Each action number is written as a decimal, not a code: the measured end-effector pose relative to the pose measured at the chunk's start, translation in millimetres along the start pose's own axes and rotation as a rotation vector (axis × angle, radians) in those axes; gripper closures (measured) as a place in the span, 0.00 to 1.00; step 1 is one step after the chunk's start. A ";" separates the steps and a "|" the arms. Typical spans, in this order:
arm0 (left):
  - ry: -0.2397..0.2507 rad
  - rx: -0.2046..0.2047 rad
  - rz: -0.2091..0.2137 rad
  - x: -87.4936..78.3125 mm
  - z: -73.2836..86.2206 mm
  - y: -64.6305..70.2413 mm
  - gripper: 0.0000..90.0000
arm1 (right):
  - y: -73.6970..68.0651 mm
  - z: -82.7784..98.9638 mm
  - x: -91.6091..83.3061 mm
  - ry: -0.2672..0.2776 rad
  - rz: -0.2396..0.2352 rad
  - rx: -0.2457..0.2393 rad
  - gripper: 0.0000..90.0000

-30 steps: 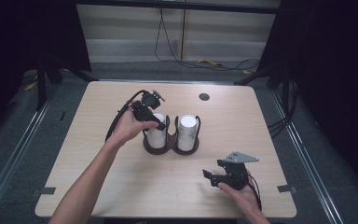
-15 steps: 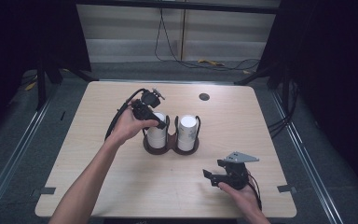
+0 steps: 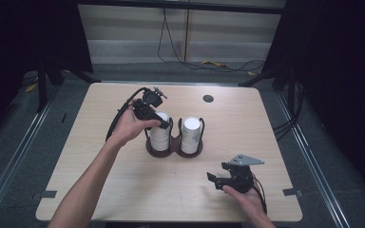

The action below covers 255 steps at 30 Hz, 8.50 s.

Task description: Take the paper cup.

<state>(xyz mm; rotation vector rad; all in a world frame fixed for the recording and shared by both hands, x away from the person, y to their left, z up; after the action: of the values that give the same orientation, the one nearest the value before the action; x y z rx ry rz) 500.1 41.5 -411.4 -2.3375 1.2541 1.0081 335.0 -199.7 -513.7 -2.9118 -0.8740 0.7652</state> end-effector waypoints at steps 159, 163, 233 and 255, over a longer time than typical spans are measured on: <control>0.375 0.123 0.213 -46.1 80.9 80.2 0.39 | -62.6 -33.6 26.3 0.111 -0.325 -0.078 0.15; 0.376 0.112 0.245 -40.1 84.1 83.7 0.39 | -64.9 -32.3 25.2 0.131 -0.341 -0.072 0.16; 0.435 0.002 0.490 -32.7 71.1 130.6 0.39 | -84.3 -31.7 23.1 0.213 -0.533 -0.077 0.21; 0.387 -0.039 0.528 -22.4 76.2 127.6 0.23 | -82.1 -26.2 24.7 0.134 -0.538 -0.102 0.26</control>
<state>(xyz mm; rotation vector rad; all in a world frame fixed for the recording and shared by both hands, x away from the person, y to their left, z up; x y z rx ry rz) 354.0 24.1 -441.8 -2.3544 2.0933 0.7295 322.4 -114.1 -490.1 -2.5576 -1.6136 0.4851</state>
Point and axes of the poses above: each handheld gripper's, and its own axes: x roughly forward along the jaws, z roughly out of its underside, y roughly to its right, the point moved 6 cm from there along x, roughly forward along the jaws, and after that the axes turned 12 degrees about y, right-handed, at the moved point
